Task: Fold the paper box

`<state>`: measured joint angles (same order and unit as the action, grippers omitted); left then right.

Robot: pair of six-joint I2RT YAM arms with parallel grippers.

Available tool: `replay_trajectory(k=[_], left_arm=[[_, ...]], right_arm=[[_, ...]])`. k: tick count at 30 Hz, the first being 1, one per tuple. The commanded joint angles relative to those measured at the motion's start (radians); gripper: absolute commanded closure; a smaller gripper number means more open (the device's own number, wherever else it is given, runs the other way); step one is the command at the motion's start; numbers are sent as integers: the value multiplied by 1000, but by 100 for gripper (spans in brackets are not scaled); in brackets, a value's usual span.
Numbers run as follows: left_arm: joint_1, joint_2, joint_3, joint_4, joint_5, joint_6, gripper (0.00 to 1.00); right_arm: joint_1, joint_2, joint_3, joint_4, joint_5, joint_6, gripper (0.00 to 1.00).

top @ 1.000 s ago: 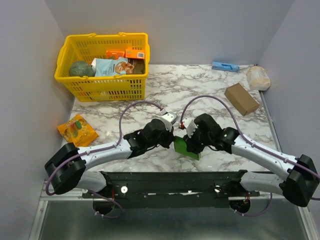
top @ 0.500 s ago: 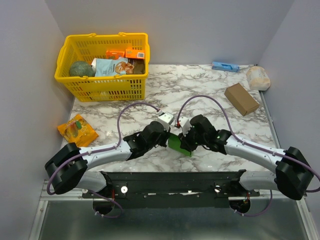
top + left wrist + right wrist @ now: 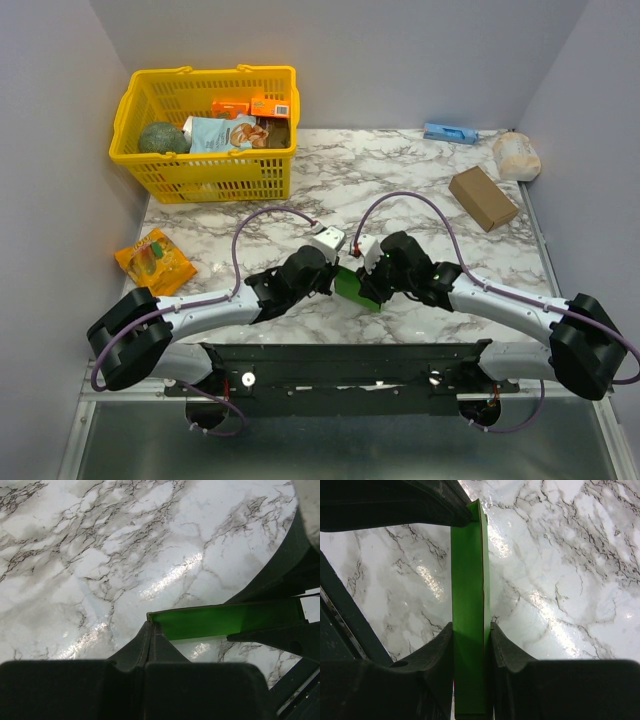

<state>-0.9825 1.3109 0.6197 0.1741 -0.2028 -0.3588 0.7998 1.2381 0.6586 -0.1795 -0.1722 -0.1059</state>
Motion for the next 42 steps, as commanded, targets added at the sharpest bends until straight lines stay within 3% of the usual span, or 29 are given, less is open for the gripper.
replay_trajectory(k=[1, 12, 25, 31, 34, 37, 38, 39, 42], left_arm=[[-33, 22, -57, -219, 43, 30, 100], [-33, 25, -49, -246, 6, 0, 100], [-33, 87, -54, -320, -52, -150, 100], [-33, 62, -74, -266, -1, -138, 100], [-35, 65, -69, -265, 5, -131, 100], [-35, 50, -71, -268, -3, -126, 100], [-35, 45, -72, -263, -1, -124, 100], [-35, 41, -75, -262, -3, -123, 100], [-38, 37, -72, -259, -3, -120, 100]], right_arm=[[1, -19, 6, 160, 31, 3, 77], [1, -29, 4, 152, 30, 0, 77], [1, -52, -5, 150, 39, -28, 77], [1, -57, 4, 138, 50, -11, 73], [1, -81, 22, 106, 60, 31, 68], [2, -120, 36, 69, 75, 78, 53], [3, -130, 41, 55, 76, 101, 41], [3, -141, 44, 45, 76, 103, 35], [1, -192, 52, 0, 82, 169, 27]])
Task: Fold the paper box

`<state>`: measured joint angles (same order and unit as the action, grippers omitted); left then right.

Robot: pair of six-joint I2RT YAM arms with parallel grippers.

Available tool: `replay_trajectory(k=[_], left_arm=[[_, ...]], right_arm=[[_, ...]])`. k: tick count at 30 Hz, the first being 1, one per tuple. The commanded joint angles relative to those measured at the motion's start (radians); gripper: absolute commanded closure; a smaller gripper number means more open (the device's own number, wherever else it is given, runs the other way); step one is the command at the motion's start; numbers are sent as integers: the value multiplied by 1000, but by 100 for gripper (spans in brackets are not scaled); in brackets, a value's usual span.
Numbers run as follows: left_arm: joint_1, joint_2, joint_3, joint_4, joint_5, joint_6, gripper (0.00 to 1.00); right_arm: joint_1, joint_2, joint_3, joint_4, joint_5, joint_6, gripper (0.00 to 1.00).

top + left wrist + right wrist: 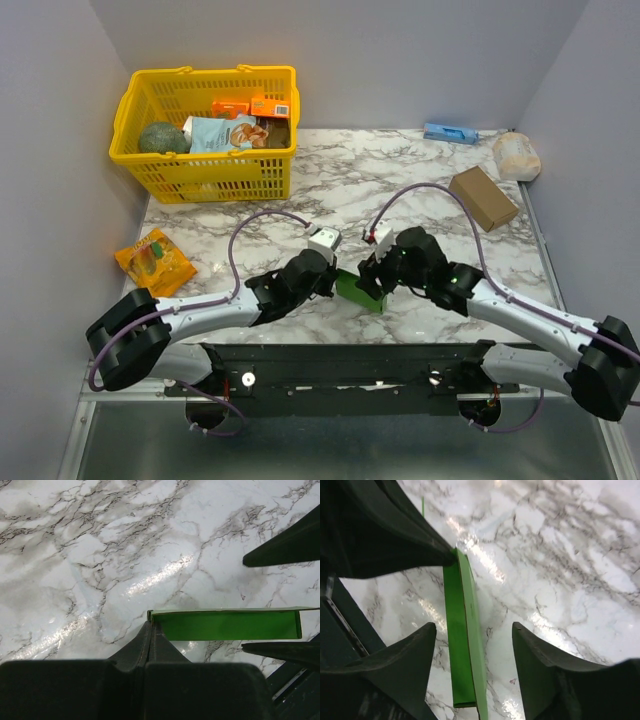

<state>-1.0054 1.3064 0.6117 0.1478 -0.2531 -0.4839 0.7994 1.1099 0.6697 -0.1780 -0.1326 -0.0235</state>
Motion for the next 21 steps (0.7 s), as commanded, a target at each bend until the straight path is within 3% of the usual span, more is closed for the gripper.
replay_trajectory(k=[1, 10, 21], left_arm=[[-16, 45, -64, -231, 48, 5, 100], [-50, 80, -9, -275, -5, 1, 100], [-98, 132, 40, -304, -40, -12, 100]], right_arm=[[3, -87, 41, -18, 51, 97, 27], [1, -156, 136, -398, 163, 246, 29], [7, -260, 111, -655, 102, 410, 39]])
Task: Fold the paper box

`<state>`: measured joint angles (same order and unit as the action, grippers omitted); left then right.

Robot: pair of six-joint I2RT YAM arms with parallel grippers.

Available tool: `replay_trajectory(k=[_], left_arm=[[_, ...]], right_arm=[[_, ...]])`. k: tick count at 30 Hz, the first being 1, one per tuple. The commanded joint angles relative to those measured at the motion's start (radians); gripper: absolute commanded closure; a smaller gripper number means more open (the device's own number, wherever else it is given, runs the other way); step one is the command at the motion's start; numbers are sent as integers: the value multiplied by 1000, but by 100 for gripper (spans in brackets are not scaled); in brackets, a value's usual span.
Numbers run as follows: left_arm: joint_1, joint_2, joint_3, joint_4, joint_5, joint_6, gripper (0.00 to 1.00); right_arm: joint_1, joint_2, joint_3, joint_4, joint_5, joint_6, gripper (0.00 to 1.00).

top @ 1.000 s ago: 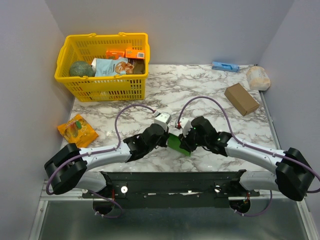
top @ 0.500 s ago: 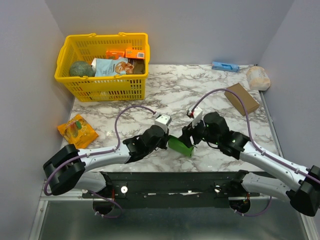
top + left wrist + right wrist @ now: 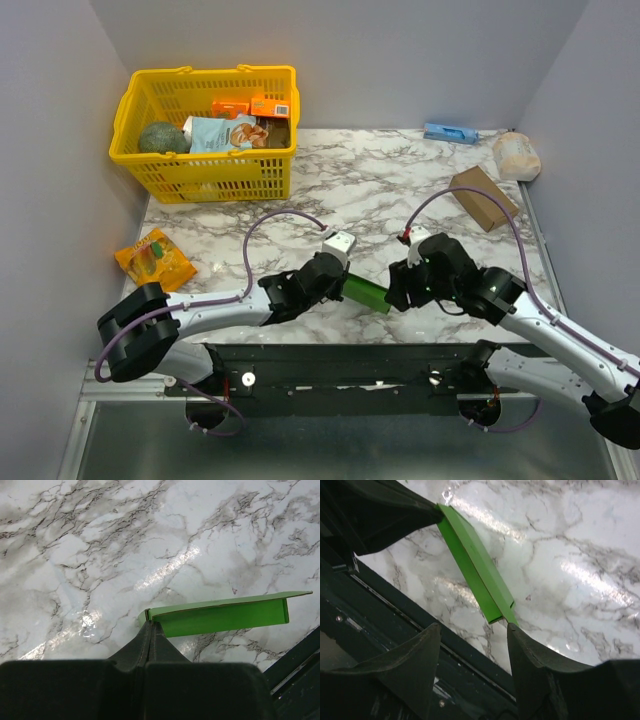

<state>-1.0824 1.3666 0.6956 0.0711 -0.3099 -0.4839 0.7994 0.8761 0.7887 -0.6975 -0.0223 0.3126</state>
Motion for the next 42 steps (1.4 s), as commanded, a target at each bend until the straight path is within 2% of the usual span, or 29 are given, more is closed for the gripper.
replay_trajectory(k=[1, 9, 16, 22, 31, 41, 42], left_arm=[[-20, 75, -44, -225, 18, -13, 100], [-25, 71, -48, -220, 18, -13, 100], [-27, 58, -51, -223, 18, -15, 100], [-27, 52, -51, -226, 14, -16, 100], [-27, 51, -53, -226, 15, -13, 100], [-27, 49, -54, -225, 15, -13, 100], [-27, 49, -54, -226, 17, -12, 100]], right_arm=[[11, -40, -17, -128, 4, 77, 39], [20, -6, -66, -54, 107, 86, 45], [26, 73, -26, 33, 179, 54, 50], [38, 130, -8, 35, 197, 51, 52], [41, 141, -6, 35, 191, 51, 69], [46, 152, 10, -13, 209, 77, 77], [47, 153, 14, -16, 211, 80, 81]])
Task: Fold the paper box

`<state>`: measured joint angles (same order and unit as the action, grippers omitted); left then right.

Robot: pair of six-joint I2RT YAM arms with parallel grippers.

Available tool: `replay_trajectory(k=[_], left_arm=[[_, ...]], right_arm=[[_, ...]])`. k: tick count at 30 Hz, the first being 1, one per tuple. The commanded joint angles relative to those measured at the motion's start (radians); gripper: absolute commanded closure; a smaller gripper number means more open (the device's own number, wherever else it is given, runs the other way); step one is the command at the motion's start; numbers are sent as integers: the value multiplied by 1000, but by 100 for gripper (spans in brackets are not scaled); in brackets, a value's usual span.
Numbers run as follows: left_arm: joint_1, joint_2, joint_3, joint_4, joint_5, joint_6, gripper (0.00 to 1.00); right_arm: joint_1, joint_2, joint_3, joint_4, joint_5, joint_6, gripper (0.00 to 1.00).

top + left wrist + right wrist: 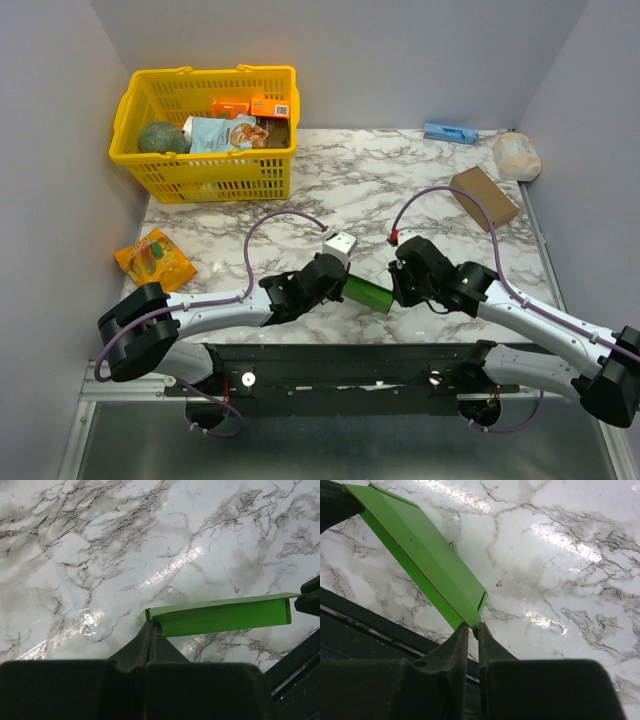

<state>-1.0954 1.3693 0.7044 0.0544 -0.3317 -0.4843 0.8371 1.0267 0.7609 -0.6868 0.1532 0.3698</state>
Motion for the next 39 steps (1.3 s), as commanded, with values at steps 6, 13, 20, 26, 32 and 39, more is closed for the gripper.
replay_trajectory(k=[6, 13, 20, 26, 32, 39], left_arm=[[-18, 44, -65, -209, 39, -16, 100], [-40, 47, -66, -205, 36, -22, 100], [-58, 54, -72, -191, 49, -28, 100], [-60, 37, -80, -183, 57, -25, 100], [-60, 25, -91, -171, 68, -20, 100], [-60, 16, -100, -162, 72, -14, 100]], right_arm=[[10, 18, 64, -42, 39, 101, 100], [8, 4, 34, 27, 37, 233, 100], [8, -13, 6, 99, 77, 340, 100], [8, -17, -17, 151, 101, 397, 100], [10, -28, -57, 207, 111, 445, 100], [10, -5, -57, 230, 111, 454, 100]])
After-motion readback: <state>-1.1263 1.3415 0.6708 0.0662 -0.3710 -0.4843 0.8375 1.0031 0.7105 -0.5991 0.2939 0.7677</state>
